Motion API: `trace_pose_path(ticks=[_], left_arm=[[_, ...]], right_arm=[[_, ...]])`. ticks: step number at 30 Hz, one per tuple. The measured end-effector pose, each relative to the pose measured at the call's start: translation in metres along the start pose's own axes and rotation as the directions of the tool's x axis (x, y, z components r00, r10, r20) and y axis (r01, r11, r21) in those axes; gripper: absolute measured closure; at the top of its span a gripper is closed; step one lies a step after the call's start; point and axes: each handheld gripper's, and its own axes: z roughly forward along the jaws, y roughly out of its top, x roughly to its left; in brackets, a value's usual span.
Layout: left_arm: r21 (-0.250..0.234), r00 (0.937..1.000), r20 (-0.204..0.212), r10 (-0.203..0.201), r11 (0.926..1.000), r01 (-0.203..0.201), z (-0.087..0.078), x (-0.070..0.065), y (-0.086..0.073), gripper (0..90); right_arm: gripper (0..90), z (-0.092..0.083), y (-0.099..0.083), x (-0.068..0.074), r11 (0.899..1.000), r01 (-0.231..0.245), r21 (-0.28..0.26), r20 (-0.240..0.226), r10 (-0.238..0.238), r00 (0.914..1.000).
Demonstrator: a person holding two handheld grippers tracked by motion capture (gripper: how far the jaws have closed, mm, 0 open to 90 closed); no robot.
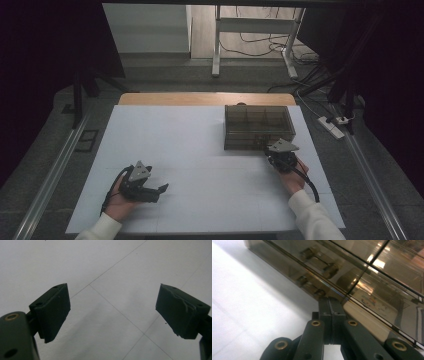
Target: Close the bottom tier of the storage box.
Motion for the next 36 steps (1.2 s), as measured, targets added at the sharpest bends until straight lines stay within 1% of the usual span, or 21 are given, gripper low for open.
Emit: trace_pose_path(ticks=[3,4,9,10,12,15,16,18,21,22,25,28,29,36], left_arm=[[-0.001,1.0,0.001,0.0,1.0,0.0,-0.001,0.0,0.0,12.7],[-0.001,1.0,0.0,0.0,1.0,0.0,-0.001,0.0,0.0,12.7],[-0.004,1.0,0.0,-0.008,1.0,0.008,-0.001,0.001,0.0,12.3],[-0.005,1.0,0.0,-0.01,0.9999,0.01,-0.002,0.001,-0.001,12.3],[-0.005,0.9999,0.0,-0.012,0.9999,0.012,-0.002,0.001,-0.001,12.1],[-0.004,0.9999,0.001,-0.016,0.9999,0.016,-0.002,0.001,-0.001,11.8],[-0.004,0.9999,0.001,-0.017,0.9998,0.017,-0.003,0.001,-0.001,11.8],[-0.004,0.9998,0.002,-0.021,0.9998,0.021,-0.003,0.001,-0.001,11.7],[-0.003,0.9997,0.004,-0.025,0.9997,0.025,-0.003,0.002,-0.001,11.6],[-0.003,0.9997,0.004,-0.026,0.9997,0.026,-0.002,0.002,-0.001,11.6],[0.001,0.9997,0.006,-0.025,0.9997,0.025,-0.002,0.002,-0.001,11.4],[0.003,0.9996,0.006,-0.026,0.9997,0.026,-0.002,0.002,-0.001,11.2],[0.003,0.9996,0.005,-0.028,0.9996,0.028,-0.002,0.002,-0.001,11.2],[0.005,0.9995,0.0,-0.031,0.9995,0.031,-0.001,0.002,-0.001,11.1]], right_arm=[[89.2,-0.009,-0.001,0.003,1.0,0.0,-0.018,-0.027,-0.001,0.9996],[89.2,-0.013,-0.002,0.004,1.0,-0.007,-0.021,-0.039,0.006,0.9992],[88.5,-0.033,-0.01,0.005,0.999,-0.015,-0.048,-0.12,0.009,0.9927],[83.4,-0.037,-0.011,0.004,0.998,-0.014,-0.063,-0.135,0.005,0.9908],[72.3,-0.045,-0.014,0.004,0.996,-0.024,-0.081,-0.14,0.012,0.9901],[59.7,-0.053,-0.017,0.004,0.993,-0.047,-0.104,-0.173,0.028,0.9845],[56.6,-0.055,-0.019,0.005,0.992,-0.053,-0.11,-0.182,0.032,0.9827],[51.0,-0.059,-0.022,0.006,0.992,-0.061,-0.114,-0.213,0.035,0.9764],[44.6,-0.063,-0.025,0.011,0.992,-0.055,-0.116,-0.237,0.026,0.9712],[42.6,-0.065,-0.025,0.012,0.991,-0.057,-0.117,-0.251,0.026,0.9676],[37.1,-0.07,-0.026,0.017,0.992,-0.049,-0.118,-0.276,0.014,0.961],[34.1,-0.073,-0.027,0.02,0.991,-0.036,-0.129,-0.288,-0.003,0.9577],[33.5,-0.073,-0.027,0.021,0.991,-0.03,-0.131,-0.286,-0.009,0.958],[31.6,-0.073,-0.027,0.021,0.991,-0.033,-0.131,-0.29,-0.007,0.957]])
